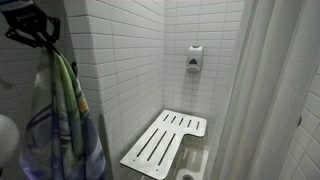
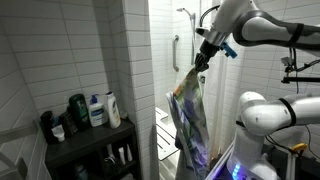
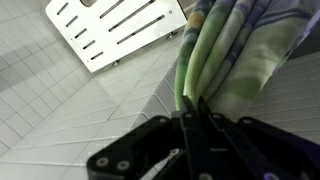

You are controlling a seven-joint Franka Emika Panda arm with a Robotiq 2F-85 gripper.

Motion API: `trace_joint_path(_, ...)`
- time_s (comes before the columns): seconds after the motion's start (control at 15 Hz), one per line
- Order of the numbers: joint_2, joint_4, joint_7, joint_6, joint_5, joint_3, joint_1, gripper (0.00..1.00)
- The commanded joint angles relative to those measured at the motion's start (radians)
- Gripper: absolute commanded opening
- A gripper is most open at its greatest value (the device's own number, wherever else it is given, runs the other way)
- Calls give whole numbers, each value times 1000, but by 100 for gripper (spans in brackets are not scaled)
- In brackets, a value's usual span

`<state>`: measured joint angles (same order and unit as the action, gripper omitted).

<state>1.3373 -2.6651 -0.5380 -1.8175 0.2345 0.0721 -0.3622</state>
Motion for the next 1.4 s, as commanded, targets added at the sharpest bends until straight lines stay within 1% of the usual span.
trace_joint_path(0.0, -18, -27, -4, -67, 15, 98, 60, 2)
trace_joint_path(0.27, -95, -26, -13, -137, 6, 177, 105, 2)
trace_joint_path(0.67, -208, -7, -14, -224, -13, 234, 148, 2)
trace_joint_path(0.93, -267, 8, -16, -267, -23, 260, 179, 2)
trace_joint_path(1.0, -266, 0, -22, -293, -27, 266, 181, 2)
trace_joint_path(1.07, -234, -37, -23, -264, -30, 246, 191, 2)
trace_joint_path(1.13, -242, -39, -24, -267, -33, 247, 195, 7)
trace_joint_path(1.33, -242, -51, -24, -264, -34, 244, 196, 7)
